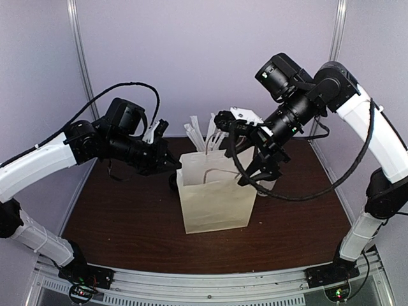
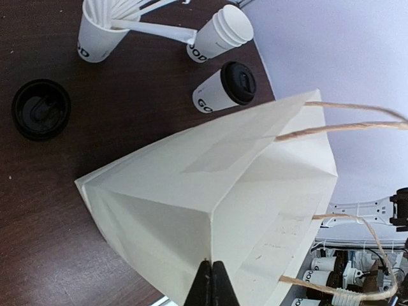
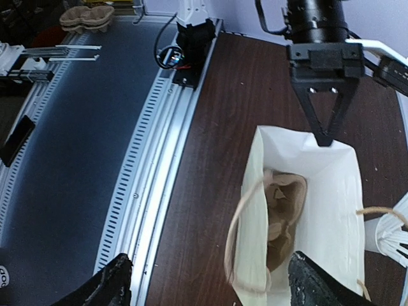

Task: Pack the takeout coffee

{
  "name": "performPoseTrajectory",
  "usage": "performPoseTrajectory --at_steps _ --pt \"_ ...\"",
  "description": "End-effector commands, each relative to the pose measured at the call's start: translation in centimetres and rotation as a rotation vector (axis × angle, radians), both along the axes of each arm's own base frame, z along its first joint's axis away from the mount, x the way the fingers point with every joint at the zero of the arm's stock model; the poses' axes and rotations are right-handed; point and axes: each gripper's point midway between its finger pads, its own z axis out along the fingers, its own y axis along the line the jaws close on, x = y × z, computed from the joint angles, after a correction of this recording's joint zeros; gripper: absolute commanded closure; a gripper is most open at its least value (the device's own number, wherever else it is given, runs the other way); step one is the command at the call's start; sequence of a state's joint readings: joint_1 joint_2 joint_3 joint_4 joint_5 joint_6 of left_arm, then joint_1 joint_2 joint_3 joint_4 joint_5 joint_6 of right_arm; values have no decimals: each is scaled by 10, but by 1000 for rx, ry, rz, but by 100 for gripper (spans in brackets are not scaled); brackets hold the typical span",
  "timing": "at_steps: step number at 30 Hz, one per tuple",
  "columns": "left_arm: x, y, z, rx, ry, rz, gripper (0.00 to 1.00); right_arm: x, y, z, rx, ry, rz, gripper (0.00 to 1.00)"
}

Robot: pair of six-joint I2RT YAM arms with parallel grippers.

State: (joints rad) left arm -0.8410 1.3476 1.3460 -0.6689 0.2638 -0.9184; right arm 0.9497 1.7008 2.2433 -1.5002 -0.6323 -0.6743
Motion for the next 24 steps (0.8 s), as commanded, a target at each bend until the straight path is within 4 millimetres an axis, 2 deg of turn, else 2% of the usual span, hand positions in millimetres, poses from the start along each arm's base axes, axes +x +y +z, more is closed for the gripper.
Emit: performPoseTrajectory --at_steps 1,3,5,7,8,10,11,14,18,21,24 --pt "0 -23 34 -129 -66 -59 100 -35 9 6 45 199 126 16" --pt "2 -17 34 -99 -67 -32 100 -37 8 23 97 155 135 17" --pt "3 -11 34 -80 -71 -8 100 -27 4 36 131 60 89 17" --pt "4 -4 33 -54 -78 17 100 -18 0 35 119 8 50 17" --pt "5 0 32 -32 -86 25 100 -14 -1 28 94 0 41 17" --pt "8 9 31 34 -111 37 77 -12 -3 9 33 12 39 17" --pt "10 13 38 58 -144 36 65 -11 -3 1 9 25 35 17" --pt "20 21 54 134 -251 10 42 -13 -4 -15 -35 55 39 16" --pt "34 12 70 226 -463 -153 29 -13 -6 -21 -53 32 31 16" --pt "44 1 60 314 -548 -299 25 -5 -3 -22 -55 4 -3 16" --pt "56 -11 47 353 -545 -391 24 4 -2 -26 -73 -21 -38 16"
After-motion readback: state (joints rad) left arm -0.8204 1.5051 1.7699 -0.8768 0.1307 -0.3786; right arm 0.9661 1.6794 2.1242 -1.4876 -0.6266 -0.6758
